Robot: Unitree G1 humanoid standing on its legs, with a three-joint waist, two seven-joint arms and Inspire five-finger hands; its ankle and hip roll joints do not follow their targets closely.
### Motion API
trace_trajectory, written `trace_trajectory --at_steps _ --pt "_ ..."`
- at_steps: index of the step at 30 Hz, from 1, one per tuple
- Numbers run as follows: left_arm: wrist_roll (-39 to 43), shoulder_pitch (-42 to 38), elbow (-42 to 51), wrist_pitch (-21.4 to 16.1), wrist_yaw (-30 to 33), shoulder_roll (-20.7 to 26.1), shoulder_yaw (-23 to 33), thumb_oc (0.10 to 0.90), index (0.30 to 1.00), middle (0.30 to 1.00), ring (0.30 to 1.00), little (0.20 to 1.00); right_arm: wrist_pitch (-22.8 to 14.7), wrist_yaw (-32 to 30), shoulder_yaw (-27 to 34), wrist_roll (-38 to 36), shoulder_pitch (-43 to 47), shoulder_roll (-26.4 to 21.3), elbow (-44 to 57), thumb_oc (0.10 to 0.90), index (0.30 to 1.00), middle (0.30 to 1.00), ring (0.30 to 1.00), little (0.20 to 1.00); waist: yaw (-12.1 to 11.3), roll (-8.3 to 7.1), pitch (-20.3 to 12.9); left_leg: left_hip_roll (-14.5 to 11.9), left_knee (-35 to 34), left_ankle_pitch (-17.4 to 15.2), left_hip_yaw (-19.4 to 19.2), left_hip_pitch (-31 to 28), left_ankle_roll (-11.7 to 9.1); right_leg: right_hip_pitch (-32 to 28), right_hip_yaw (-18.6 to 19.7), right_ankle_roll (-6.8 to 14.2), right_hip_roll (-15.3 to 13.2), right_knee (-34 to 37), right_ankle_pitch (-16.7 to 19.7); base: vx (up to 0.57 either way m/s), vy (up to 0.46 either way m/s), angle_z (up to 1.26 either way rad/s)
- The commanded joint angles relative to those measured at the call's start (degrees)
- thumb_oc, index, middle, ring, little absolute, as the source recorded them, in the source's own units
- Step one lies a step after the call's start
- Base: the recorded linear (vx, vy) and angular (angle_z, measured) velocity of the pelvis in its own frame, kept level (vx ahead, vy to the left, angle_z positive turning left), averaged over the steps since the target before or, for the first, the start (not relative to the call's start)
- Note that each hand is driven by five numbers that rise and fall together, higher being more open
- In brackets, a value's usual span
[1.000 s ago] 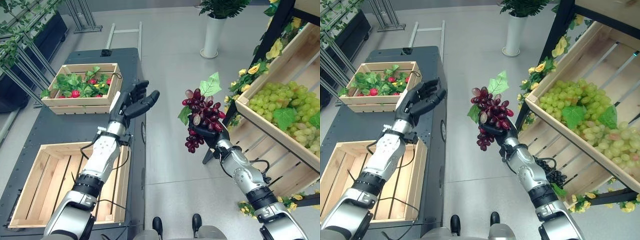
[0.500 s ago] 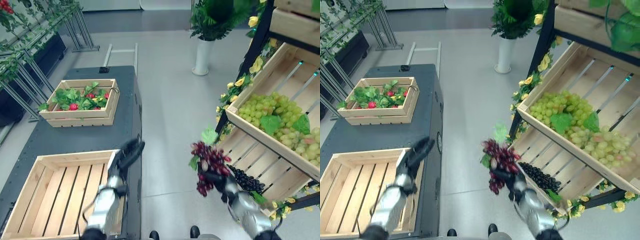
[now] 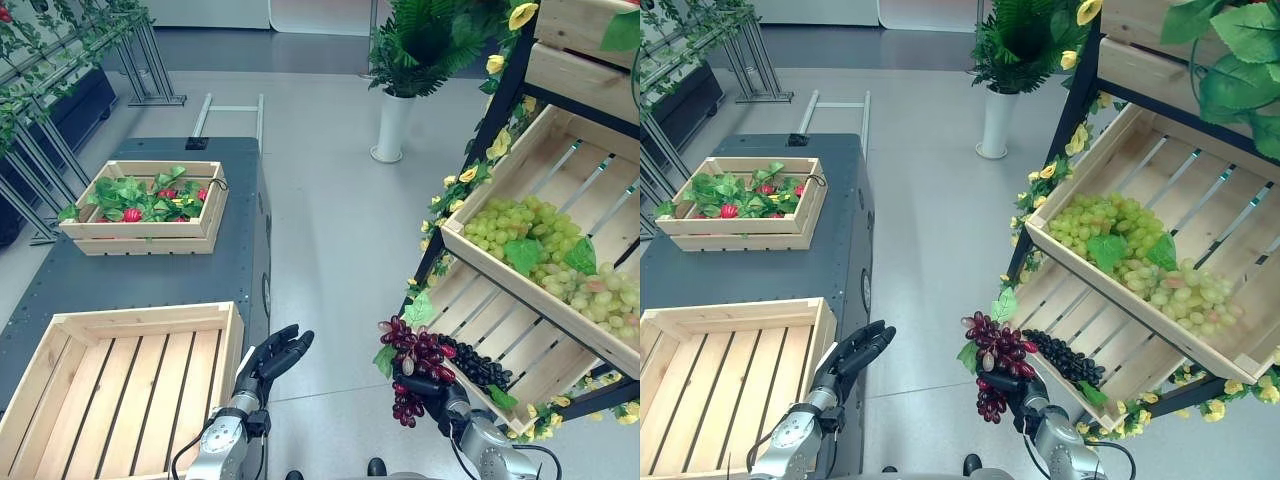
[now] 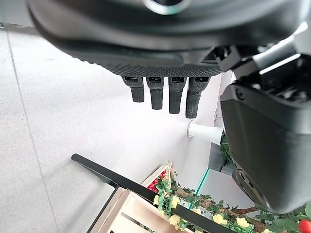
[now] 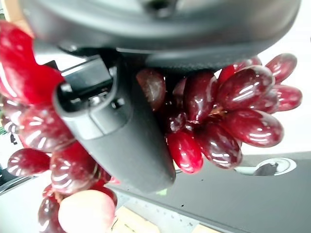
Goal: Pick up the fruits from the basket on one side to the basket on the other side
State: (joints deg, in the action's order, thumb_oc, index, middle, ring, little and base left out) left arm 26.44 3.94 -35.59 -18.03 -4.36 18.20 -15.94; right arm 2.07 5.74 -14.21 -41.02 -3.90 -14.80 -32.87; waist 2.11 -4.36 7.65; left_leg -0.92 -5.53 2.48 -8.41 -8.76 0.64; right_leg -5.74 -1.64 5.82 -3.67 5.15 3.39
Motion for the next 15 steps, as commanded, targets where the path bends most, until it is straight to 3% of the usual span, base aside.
trace_trajectory --at_steps 1,8,15 --pt "-1.8 -8.5 2.5 -6.8 -0.8 0.2 -1.4 0.800 0.900 0.900 0.900 0.900 -7.0 0.5 2.1 -3.2 7.6 -0.1 1.7 0.400 0.300 0.300 0.300 0.300 -0.3 2.14 1.5 2.2 0.5 -6.6 2.9 0.2 0.7 -0.6 -0.9 -2.9 4.7 -1.7 -3.7 0.00 0.000 0.00" --pt "-2.1 -9.3 -0.1 -3.9 -1.4 0.4 -2.5 0.800 0.900 0.900 0.900 0.900 -9.7 -1.1 3.7 -4.8 9.2 -0.4 -2.9 0.400 0.300 0.300 0.300 0.300 -0.2 2.93 3.4 2.3 4.8 -7.7 1.5 1.5 1.2 1.3 -1.9 -3.4 4.4 -7.3 -6.0 0.00 0.000 0.00" --pt "-2.1 -11.9 -0.4 -1.4 -2.4 1.8 -4.3 0.800 0.900 0.900 0.900 0.900 -11.9 -3.1 9.0 -7.6 15.8 -5.6 -7.2 0.400 0.300 0.300 0.300 0.300 -0.8 3.42 8.9 2.4 14.6 -10.4 -0.1 7.4 1.4 6.9 -4.7 -3.7 3.5 -17.1 -9.1 -0.05 -0.013 0.02"
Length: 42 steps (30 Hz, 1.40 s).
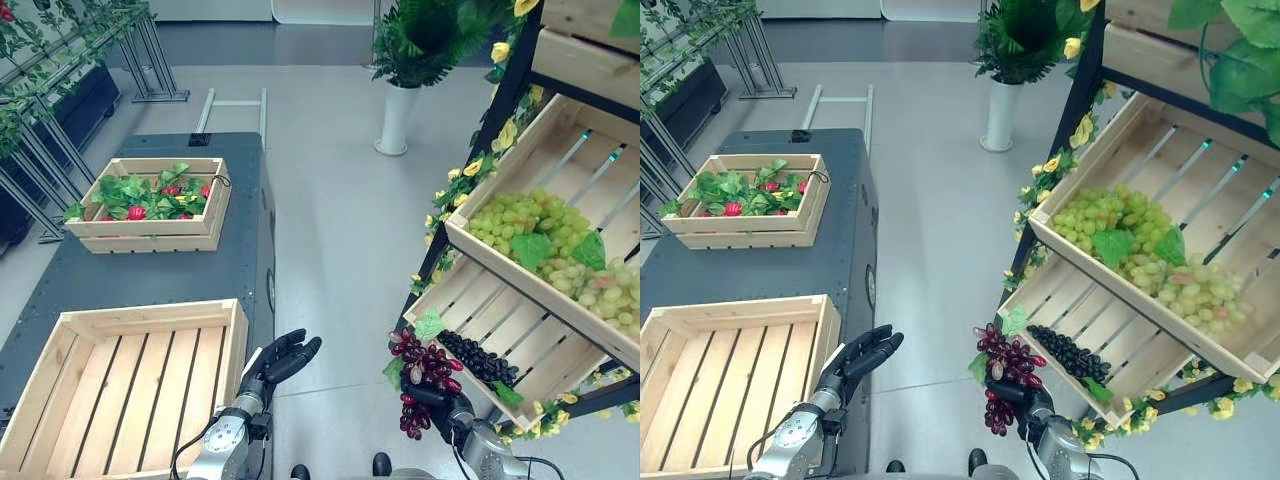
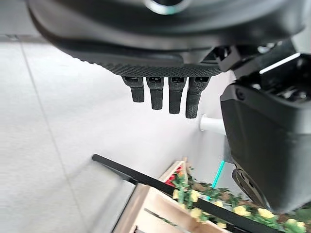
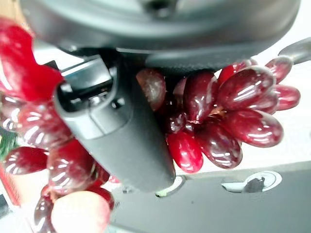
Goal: Pick up the fruits from the basket on one side to the basket on the other side
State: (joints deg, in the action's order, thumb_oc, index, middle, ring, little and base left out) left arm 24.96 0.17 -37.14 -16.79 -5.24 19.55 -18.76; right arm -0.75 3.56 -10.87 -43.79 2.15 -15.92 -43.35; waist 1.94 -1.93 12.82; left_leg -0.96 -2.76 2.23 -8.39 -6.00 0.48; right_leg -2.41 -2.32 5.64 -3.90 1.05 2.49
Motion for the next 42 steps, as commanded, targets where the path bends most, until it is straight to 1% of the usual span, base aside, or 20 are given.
trace_trajectory --at_steps 1,4,9,10,13,14,15,19,21,22,25,29,31,33,35,36,37,39,42 --pt "-0.7 -9.3 1.1 -2.3 -1.5 0.8 -2.0 0.800 0.900 0.900 0.900 0.900 -9.4 -1.4 6.7 -5.1 11.7 -5.9 2.8 0.400 0.300 0.300 0.300 0.300 -0.6 1.09 5.2 2.3 14.1 -10.9 -0.7 6.3 1.6 5.0 -4.6 -3.6 3.3 -14.9 -8.8 -0.19 -0.003 0.06" --pt "-1.6 -11.8 1.5 -2.1 -1.0 1.9 -3.6 0.800 0.900 0.900 0.900 0.900 -9.6 -2.3 8.8 -5.1 16.4 -9.5 2.0 0.400 0.300 0.300 0.300 0.300 -0.4 1.20 8.5 1.9 20.5 -12.7 -1.7 11.0 1.5 9.2 -5.9 -4.0 2.1 -20.2 -9.8 -0.16 0.010 0.05" --pt "-2.2 -14.7 3.2 -3.2 0.0 3.5 -6.8 0.800 0.900 0.900 0.900 0.900 -10.0 -4.1 9.5 -4.0 20.9 -14.3 3.0 0.400 0.300 0.300 0.300 0.300 0.3 1.46 12.3 2.1 28.5 -15.0 -2.4 18.1 1.5 15.8 -6.7 -5.1 1.3 -27.0 -11.5 -0.11 0.023 -0.03" --pt "-2.3 -15.4 3.8 -3.6 0.4 3.8 -7.7 0.800 0.900 0.900 0.900 0.900 -10.7 -3.7 9.7 -4.0 21.8 -15.6 2.8 0.400 0.300 0.300 0.300 0.300 0.5 1.53 13.2 2.0 30.4 -15.6 -2.3 20.0 1.7 17.6 -6.9 -5.4 1.0 -28.9 -11.9 -0.10 0.028 -0.03" --pt "-2.4 -16.1 4.8 -4.3 0.6 4.4 -8.7 0.800 0.900 0.900 0.900 0.900 -11.0 -3.4 10.2 -3.8 22.4 -17.4 3.3 0.400 0.300 0.300 0.300 0.300 0.8 1.59 14.1 2.0 32.6 -16.3 -2.2 22.1 1.8 19.8 -7.0 -5.8 0.7 -31.6 -12.8 -0.04 0.014 -0.01" --pt "-2.9 -17.0 5.6 -4.9 1.1 4.5 -9.6 0.800 0.900 0.900 0.900 0.900 -11.6 -3.4 10.4 -3.9 23.1 -18.6 3.6 0.400 0.300 0.300 0.300 0.300 1.0 1.63 15.2 2.0 34.9 -17.2 -2.2 23.7 2.1 21.5 -7.0 -6.1 0.4 -34.0 -13.5 -0.05 0.018 -0.02" --pt "-3.0 -17.2 6.1 -5.1 1.3 4.7 -10.0 0.800 0.900 0.900 0.900 0.900 -12.0 -3.5 10.5 -3.8 23.4 -19.1 3.7 0.400 0.300 0.300 0.300 0.300 1.1 1.67 15.5 2.1 35.8 -17.4 -2.2 24.6 2.2 22.4 -7.0 -6.2 0.3 -34.9 -13.6 -0.05 0.019 -0.04" --pt "-2.8 -18.4 7.6 -4.8 2.4 4.9 -11.4 0.800 0.900 0.900 0.900 0.900 -12.9 -5.0 11.1 -2.3 25.0 -22.0 4.6 0.400 0.300 0.300 0.300 0.300 1.4 1.80 17.0 2.4 39.9 -18.9 -1.7 28.0 2.6 25.5 -6.9 -6.7 0.1 -38.8 -14.9 0.00 0.000 0.00" --pt "-2.6 -18.5 8.3 -4.6 2.4 5.2 -11.6 0.800 0.900 0.900 0.900 0.900 -12.8 -5.6 11.6 -2.3 25.7 -23.2 4.5 0.400 0.300 0.300 0.300 0.300 1.4 1.89 17.0 2.7 41.3 -19.3 -1.3 29.6 2.8 26.9 -6.7 -6.9 0.2 -39.9 -15.1 0.00 0.000 0.00" --pt "-2.5 -18.3 9.1 -4.5 2.7 5.6 -12.2 0.800 0.900 0.900 0.900 0.900 -13.5 -6.6 12.1 -2.2 26.3 -24.3 4.5 0.400 0.300 0.300 0.300 0.300 1.3 2.04 17.0 3.1 42.3 -19.6 -1.0 31.0 3.1 28.4 -6.4 -7.1 0.3 -41.2 -15.4 0.00 0.000 0.00" --pt "-1.9 -17.9 10.0 -4.5 2.6 6.5 -13.0 0.800 0.900 0.900 0.900 0.900 -14.3 -8.1 12.9 -0.9 27.9 -26.4 4.0 0.400 0.300 0.300 0.300 0.300 1.2 2.33 17.0 3.1 43.6 -20.1 -1.2 33.0 3.1 30.6 -6.6 -7.0 -0.2 -43.3 -16.2 0.01 -0.009 -0.04" --pt "-1.5 -16.9 10.6 -4.8 2.8 7.4 -14.2 0.800 0.900 0.900 0.900 0.900 -13.9 -9.4 13.4 0.8 29.9 -29.8 3.2 0.400 0.300 0.300 0.300 0.300 1.3 2.51 17.0 3.0 45.3 -20.7 -1.4 35.0 3.0 32.8 -6.3 -7.1 -0.2 -45.3 -16.8 0.05 -0.007 -0.04" --pt "-1.1 -16.5 11.5 -4.9 2.9 8.1 -14.7 0.800 0.900 0.900 0.900 0.900 -13.4 -9.6 13.5 0.5 31.8 -32.7 2.6 0.400 0.300 0.300 0.300 0.300 1.4 2.70 17.0 2.6 46.2 -20.9 -1.7 36.4 3.1 34.3 -6.0 -7.1 -0.2 -45.8 -16.8 0.06 0.016 -0.03" --pt "-0.8 -16.3 12.5 -4.8 3.2 8.7 -15.1 0.800 0.900 0.900 0.900 0.900 -13.7 -10.2 13.4 0.4 33.3 -34.4 1.9 0.400 0.300 0.300 0.300 0.300 1.4 2.92 17.0 2.7 46.7 -21.1 -1.7 37.4 3.1 35.3 -5.8 -7.1 -0.1 -46.2 -16.8 0.06 0.022 -0.05" --pt "-0.3 -15.9 13.8 -4.8 3.8 9.4 -15.6 0.800 0.900 0.900 0.900 0.900 -13.6 -11.4 13.3 2.2 35.4 -36.3 0.8 0.400 0.300 0.300 0.300 0.300 1.3 3.18 17.0 2.8 47.3 -21.2 -1.7 38.9 3.1 36.8 -5.5 -7.0 0.1 -46.8 -16.8 0.06 0.026 -0.06" --pt "0.2 -15.8 14.4 -4.9 4.2 9.8 -15.9 0.800 0.900 0.900 0.900 0.900 -13.2 -12.3 12.8 4.3 37.2 -37.8 0.3 0.400 0.300 0.300 0.300 0.300 1.2 3.33 17.0 2.8 47.4 -21.1 -1.8 39.7 3.1 37.8 -5.4 -6.9 0.3 -47.0 -16.7 0.04 0.027 -0.04" --pt "0.3 -15.8 14.5 -4.9 4.3 9.8 -15.9 0.800 0.900 0.900 0.900 0.900 -13.1 -12.4 12.6 4.5 37.6 -38.0 0.2 0.400 0.300 0.300 0.300 0.300 1.2 3.37 17.0 2.8 47.4 -21.1 -1.8 39.8 3.1 37.9 -5.3 -6.8 0.4 -47.0 -16.7 0.04 0.027 -0.03" --pt "0.6 -15.7 15.2 -5.2 4.3 10.3 -16.1 0.800 0.900 0.900 0.900 0.900 -11.8 -12.8 11.5 6.3 39.5 -39.9 -0.7 0.400 0.300 0.300 0.300 0.300 1.1 3.43 17.0 2.8 47.1 -20.8 -1.8 40.6 3.1 38.8 -5.1 -6.8 0.7 -46.9 -16.4 0.04 0.019 -0.05" --pt "0.8 -15.3 16.1 -5.9 4.4 10.8 -15.9 0.800 0.900 0.900 0.900 0.900 -10.3 -13.1 10.0 6.6 41.4 -42.3 -2.0 0.400 0.300 0.300 0.300 0.300 0.9 3.35 17.0 2.8 47.5 -20.7 -1.5 42.4 3.0 40.6 -4.8 -6.8 1.2 -47.3 -16.2 0.04 0.012 -0.05"
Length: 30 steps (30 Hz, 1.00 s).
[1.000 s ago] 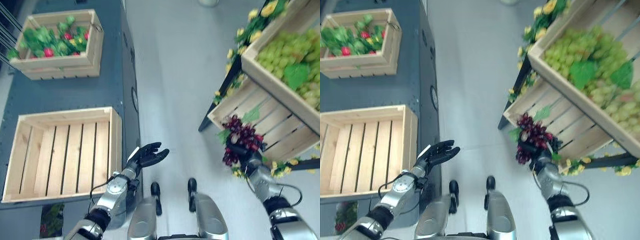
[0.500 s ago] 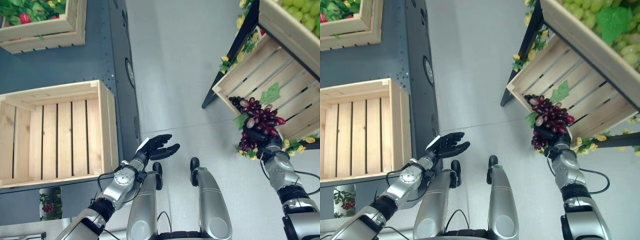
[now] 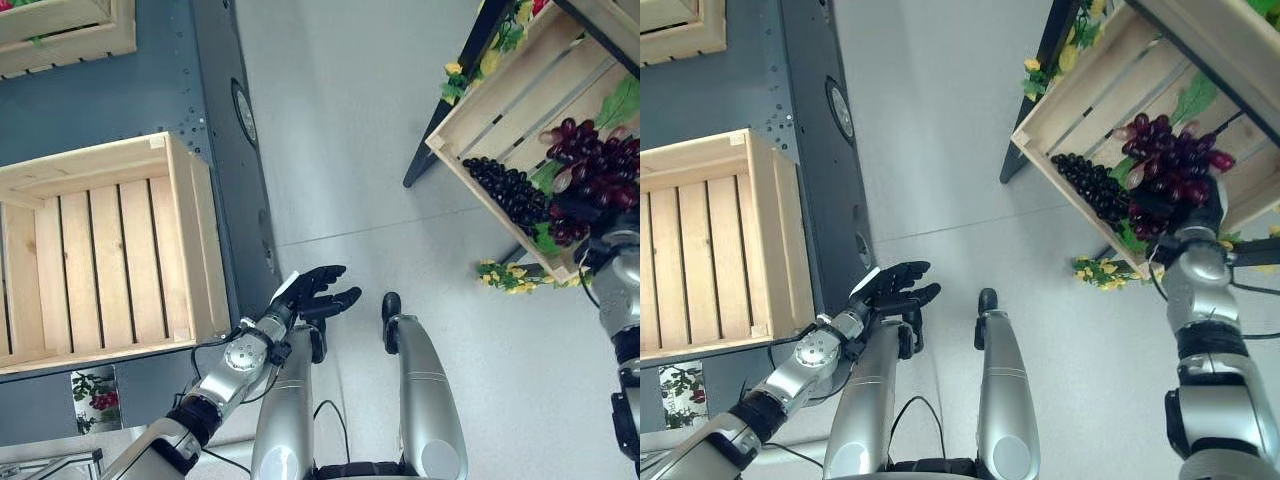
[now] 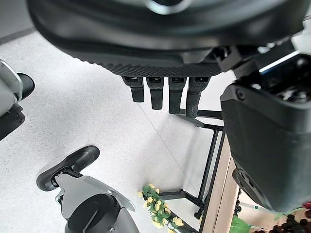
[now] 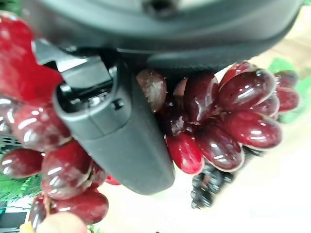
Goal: Pick up the fruits from the basket on one side to the basket on the other side
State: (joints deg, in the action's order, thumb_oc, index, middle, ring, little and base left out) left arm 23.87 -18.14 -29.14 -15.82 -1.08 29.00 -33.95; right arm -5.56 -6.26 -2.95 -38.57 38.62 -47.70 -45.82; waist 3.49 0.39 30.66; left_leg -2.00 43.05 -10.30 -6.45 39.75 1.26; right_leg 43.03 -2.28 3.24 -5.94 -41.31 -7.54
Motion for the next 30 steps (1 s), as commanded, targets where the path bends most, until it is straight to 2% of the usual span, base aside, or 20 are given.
trace_trajectory --at_steps 1,7,13,21,22,23,24,25,30 --pt "2.0 3.1 8.4 -6.9 0.1 1.5 -0.6 0.800 0.900 0.900 0.900 0.900 -5.3 -3.4 2.0 1.3 5.1 -10.8 0.3 0.400 0.300 0.300 0.300 0.300 -0.8 0.99 -0.9 3.8 1.8 -8.1 -3.4 -3.1 2.3 -4.6 -4.8 -4.3 3.3 -5.0 -6.1 0.03 -0.013 -0.07" --pt "2.1 3.7 11.4 -6.5 -1.2 3.9 0.2 0.800 0.900 0.900 0.900 0.900 -5.7 -4.3 2.8 -0.5 4.0 -11.9 -0.9 0.400 0.300 0.300 0.300 0.300 -1.7 0.08 -0.9 3.5 2.5 -8.3 -2.7 -0.3 2.5 -2.2 -4.6 -3.8 4.2 -4.7 -5.0 0.01 -0.026 0.00" --pt "0.9 3.4 12.0 -4.6 -3.1 5.9 0.8 0.800 0.900 0.900 0.900 0.900 -5.9 -4.8 3.0 -1.5 2.3 -11.9 -0.3 0.400 0.300 0.300 0.300 0.300 -2.3 -2.29 -0.9 2.9 4.7 -9.4 -1.4 1.1 2.6 -1.4 -5.0 -3.6 4.9 -5.1 -4.3 0.04 -0.073 0.01" --pt "0.8 2.4 12.0 -4.0 -3.2 7.4 0.2 0.800 0.900 0.900 0.900 0.900 -3.7 -7.0 3.0 -1.2 1.9 -13.2 -0.6 0.400 0.300 0.300 0.300 0.300 -2.5 -3.79 -0.9 2.3 6.5 -10.3 -0.7 2.8 2.6 -0.1 -5.5 -3.4 5.0 -6.0 -4.0 0.03 -0.046 0.01" --pt "0.8 2.4 11.8 -4.2 -3.2 7.5 0.1 0.800 0.900 0.900 0.900 0.900 -3.5 -9.0 2.6 -0.5 2.5 -13.6 -0.8 0.568 0.552 0.552 0.552 0.552 -2.5 -3.78 -0.9 2.3 6.5 -10.3 -0.7 2.9 2.6 0.1 -5.6 -3.4 5.0 -5.9 -3.9 0.01 -0.005 0.03" --pt "0.7 2.4 11.7 -4.3 -3.2 7.5 0.1 0.800 0.900 0.900 0.900 0.900 -3.3 -9.1 2.5 -0.5 2.8 -13.6 -0.9 0.568 0.552 0.552 0.552 0.552 -2.5 -3.76 -0.9 2.3 6.5 -10.3 -0.7 3.0 2.6 0.1 -5.6 -3.4 5.0 -5.9 -4.0 0.00 0.000 0.00" --pt "0.7 2.4 11.5 -4.5 -3.3 7.4 0.0 0.800 0.900 0.900 0.900 0.900 -2.4 -9.6 2.3 -0.8 3.4 -13.8 -1.3 0.800 0.900 0.900 0.900 0.900 -2.5 -3.70 -0.9 2.3 6.7 -10.4 -0.7 3.1 2.6 0.2 -5.6 -3.5 5.0 -6.0 -4.0 0.00 0.000 0.00" --pt "0.7 2.4 11.1 -5.1 -3.4 7.4 -0.2 0.800 0.900 0.900 0.900 0.900 -0.6 -10.4 1.9 -0.5 4.7 -13.8 -1.7 0.800 0.900 0.900 0.900 0.900 -2.6 -3.55 -0.9 2.2 6.6 -10.3 -0.8 3.1 2.4 0.4 -5.6 -3.5 5.0 -6.1 -4.1 0.00 0.000 0.00" --pt "0.9 2.2 9.6 -6.2 -3.7 6.4 -0.4 0.800 0.900 0.900 0.900 0.900 1.0 -9.4 -0.2 0.5 7.1 -14.0 -4.0 0.800 0.900 0.900 0.900 0.900 -2.6 -3.18 -0.9 2.3 5.7 -10.4 -1.1 1.9 2.4 -0.6 -5.3 -3.8 5.1 -5.9 -4.8 0.01 0.038 -0.01"
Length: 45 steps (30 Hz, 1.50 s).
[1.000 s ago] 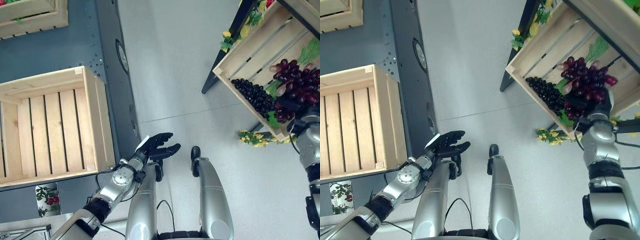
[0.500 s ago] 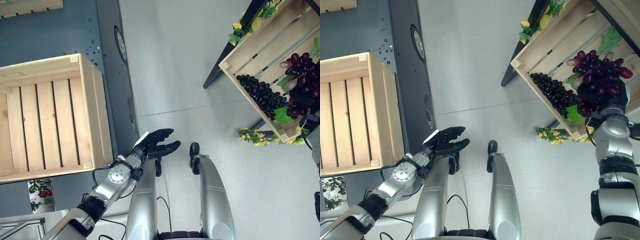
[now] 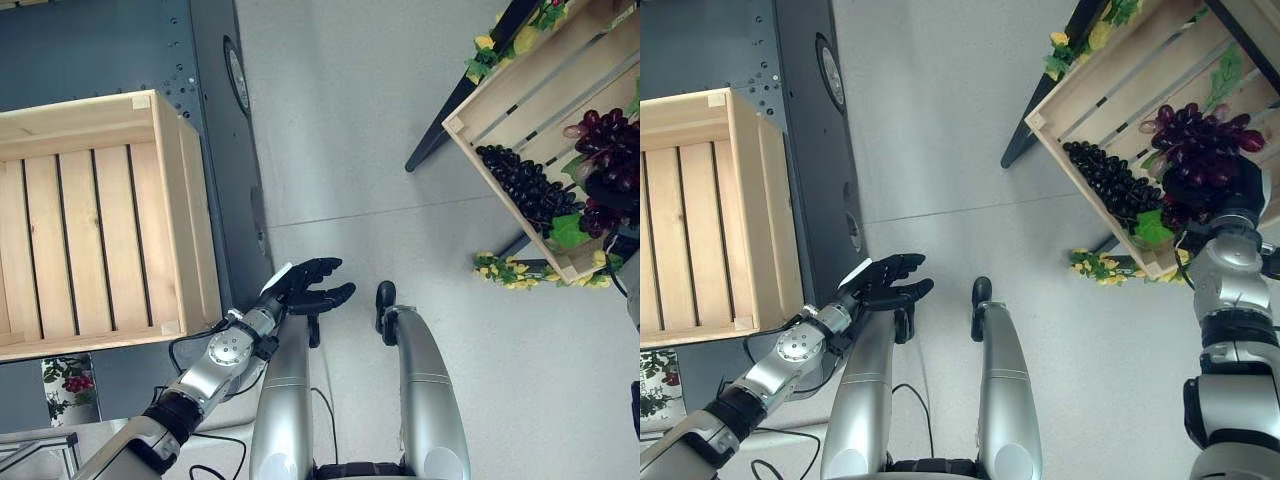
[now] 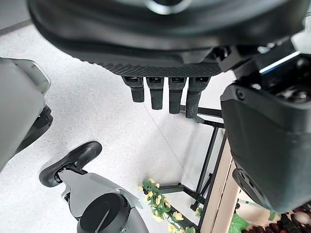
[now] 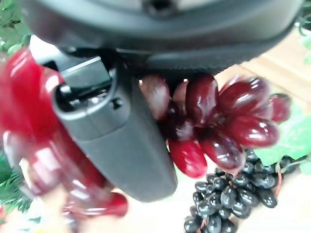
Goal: Pick up the fruits from the basket on one side to the basket on the other side
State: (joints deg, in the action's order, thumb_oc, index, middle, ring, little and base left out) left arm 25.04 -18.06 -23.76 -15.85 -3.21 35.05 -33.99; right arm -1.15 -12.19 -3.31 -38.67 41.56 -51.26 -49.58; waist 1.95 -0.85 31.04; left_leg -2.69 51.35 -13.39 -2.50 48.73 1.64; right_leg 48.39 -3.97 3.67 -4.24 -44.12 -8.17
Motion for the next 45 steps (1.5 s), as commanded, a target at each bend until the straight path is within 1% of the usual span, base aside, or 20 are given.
trace_trajectory --at_steps 1,6,14,19,22,26,28,29,31,34,35,36,37,39,41,44,45 --pt "-0.3 2.2 4.1 -6.2 -1.6 0.2 -0.3 0.800 0.900 0.900 0.900 0.900 -3.5 -3.0 0.1 0.8 4.2 -10.6 -0.9 0.800 0.900 0.900 0.900 0.900 -1.0 -1.92 -1.2 3.0 -2.5 -7.4 -5.1 -7.3 2.1 -6.1 -3.6 -4.3 3.4 -3.2 -4.3 0.02 0.039 -0.01" --pt "-0.7 2.1 4.7 -5.6 -1.6 0.1 -0.2 0.800 0.900 0.900 0.900 0.900 -3.9 -1.7 1.2 1.0 3.4 -11.1 -2.8 0.800 0.900 0.900 0.900 0.900 -1.1 -1.89 -1.2 3.0 -2.6 -7.8 -5.3 -8.4 2.2 -7.1 -3.5 -4.3 3.3 -3.3 -4.7 0.00 0.000 0.00" --pt "-1.0 1.8 4.6 -5.2 -1.3 -0.3 -0.6 0.800 0.900 0.900 0.900 0.900 -3.7 0.0 1.7 2.1 2.6 -10.8 -2.9 0.800 0.900 0.900 0.900 0.900 -0.9 -2.06 -1.2 2.9 -2.6 -8.1 -5.5 -9.4 2.2 -7.9 -3.5 -4.2 3.2 -3.3 -5.0 0.00 0.000 0.00" --pt "-1.3 2.0 4.3 -5.9 -1.0 -0.4 -0.8 0.800 0.900 0.900 0.900 0.900 -5.1 0.7 1.4 2.4 1.4 -10.5 -1.6 0.800 0.900 0.900 0.900 0.900 -0.7 -2.15 -1.2 2.7 -3.0 -8.1 -5.9 -9.9 2.4 -8.3 -3.5 -4.4 3.3 -3.0 -5.1 -0.02 0.012 -0.01" --pt "-1.7 1.4 3.9 -6.2 -0.5 -1.3 -0.9 0.800 0.900 0.900 0.900 0.900 -7.3 -0.1 1.6 3.4 -0.5 -9.3 1.1 0.800 0.900 0.900 0.900 0.900 -0.3 -2.27 -1.2 2.7 -2.5 -8.7 -6.0 -10.0 2.6 -8.2 -3.3 -4.6 3.3 -3.9 -5.8 -0.05 0.023 0.02" --pt "-2.3 0.4 3.1 -5.9 0.1 -2.5 -1.1 0.800 0.900 0.900 0.900 0.900 -9.6 -3.1 1.9 6.9 -3.1 -6.8 5.7 0.800 0.900 0.900 0.900 0.900 0.3 -2.34 -1.2 2.6 -0.8 -9.5 -6.3 -9.7 2.7 -7.9 -3.5 -4.8 3.0 -5.6 -6.7 -0.05 0.025 0.02" --pt "-2.8 -0.3 2.2 -6.0 0.7 -3.5 -1.2 0.800 0.900 0.900 0.900 0.900 -10.8 -4.3 2.0 9.2 -5.0 -4.4 9.1 0.800 0.900 0.900 0.900 0.900 0.6 -2.45 -1.2 2.4 0.2 -10.1 -6.6 -9.8 2.9 -7.8 -3.7 -5.0 2.8 -6.8 -7.4 -0.06 0.038 0.00" --pt "-2.9 -0.4 2.2 -6.0 0.8 -3.6 -1.2 0.800 0.900 0.900 0.900 0.900 -10.8 -4.5 2.0 9.4 -5.2 -4.2 9.4 0.800 0.900 0.900 0.900 0.900 0.7 -2.46 -1.2 2.3 0.3 -10.2 -6.6 -9.7 3.0 -7.8 -3.7 -5.0 2.8 -6.9 -7.5 -0.05 0.040 -0.01" --pt "-3.6 -1.1 1.3 -5.9 1.5 -5.0 -1.0 0.800 0.900 0.900 0.900 0.900 -12.8 -7.3 1.9 13.4 -8.1 -1.2 14.2 0.800 0.900 0.900 0.900 0.900 1.1 -2.51 -1.2 2.0 1.5 -10.8 -6.9 -9.7 3.3 -7.6 -3.8 -5.1 2.4 -8.3 -8.4 -0.05 0.044 -0.01" --pt "-3.9 -1.8 0.8 -5.4 2.1 -5.9 -0.9 0.800 0.900 0.900 0.900 0.900 -13.8 -8.8 1.9 15.5 -10.0 1.2 17.4 0.800 0.900 0.900 0.900 0.900 1.6 -2.47 -1.2 1.8 2.2 -11.2 -7.2 -9.6 3.4 -7.6 -3.7 -5.2 2.3 -9.2 -9.0 -0.03 0.029 0.01" --pt "-4.3 -2.0 0.1 -5.5 2.3 -6.8 -0.8 0.800 0.900 0.900 0.900 0.900 -14.6 -9.9 2.0 18.5 -11.5 3.1 19.5 0.800 0.900 0.900 0.900 0.900 1.9 -2.28 -1.2 1.8 2.3 -11.6 -7.5 -10.3 3.4 -8.0 -3.5 -5.2 2.2 -9.6 -9.5 -0.02 0.038 0.02" --pt "-4.4 -2.1 -0.1 -5.4 2.3 -6.9 -0.8 0.800 0.900 0.900 0.900 0.900 -14.7 -10.0 2.1 19.2 -11.6 3.4 19.8 0.800 0.900 0.900 0.900 0.900 2.0 -2.26 -1.2 1.8 2.5 -11.5 -7.5 -10.1 3.4 -7.8 -3.5 -5.2 2.1 -9.7 -9.5 -0.03 0.057 0.01" --pt "-4.7 -2.0 -1.1 -5.7 2.4 -7.7 -0.5 0.800 0.900 0.900 0.900 0.900 -15.3 -11.4 1.3 23.4 -13.0 5.0 22.1 0.800 0.900 0.900 0.900 0.900 2.3 -2.13 -1.2 1.7 2.1 -11.6 -7.8 -11.0 3.4 -8.6 -3.4 -5.1 2.1 -9.7 -9.8 -0.04 0.047 -0.02" --pt "-5.0 -2.0 -1.9 -5.5 2.4 -8.4 -0.1 0.800 0.900 0.900 0.900 0.900 -15.0 -11.5 0.5 26.3 -13.9 6.3 24.6 0.800 0.900 0.900 0.900 0.900 2.5 -2.06 -1.2 1.6 1.5 -11.5 -8.1 -12.1 3.4 -9.5 -3.2 -5.0 2.1 -9.4 -9.9 -0.02 0.042 -0.02" --pt "-5.5 -1.6 -3.2 -5.4 2.2 -9.1 0.5 0.800 0.900 0.900 0.900 0.900 -14.9 -10.1 -1.0 28.8 -15.2 7.9 26.9 0.800 0.900 0.900 0.900 0.900 2.8 -2.17 -1.2 1.4 0.4 -11.3 -8.4 -14.0 3.4 -11.1 -2.9 -4.9 2.1 -8.5 -9.9 -0.01 0.015 -0.03" --pt "-6.3 -1.0 -5.2 -4.5 1.5 -10.0 1.7 0.800 0.900 0.900 0.900 0.900 -14.7 -6.8 -3.0 30.2 -17.6 10.1 30.7 0.800 0.900 0.900 0.900 0.900 3.1 -2.70 -1.2 1.0 -1.6 -10.9 -8.9 -17.0 3.2 -14.1 -2.5 -4.8 2.3 -6.3 -9.6 -0.01 0.020 -0.05" --pt "-6.5 -0.7 -6.2 -4.5 1.1 -10.3 2.1 0.800 0.900 0.900 0.900 0.900 -15.1 -4.1 -3.5 30.0 -18.7 10.9 32.1 0.800 0.900 0.900 0.900 0.900 3.3 -3.01 -1.2 0.8 -2.6 -10.7 -9.1 -18.5 3.1 -15.5 -2.3 -4.6 2.3 -5.1 -9.5 0.00 0.013 -0.05"
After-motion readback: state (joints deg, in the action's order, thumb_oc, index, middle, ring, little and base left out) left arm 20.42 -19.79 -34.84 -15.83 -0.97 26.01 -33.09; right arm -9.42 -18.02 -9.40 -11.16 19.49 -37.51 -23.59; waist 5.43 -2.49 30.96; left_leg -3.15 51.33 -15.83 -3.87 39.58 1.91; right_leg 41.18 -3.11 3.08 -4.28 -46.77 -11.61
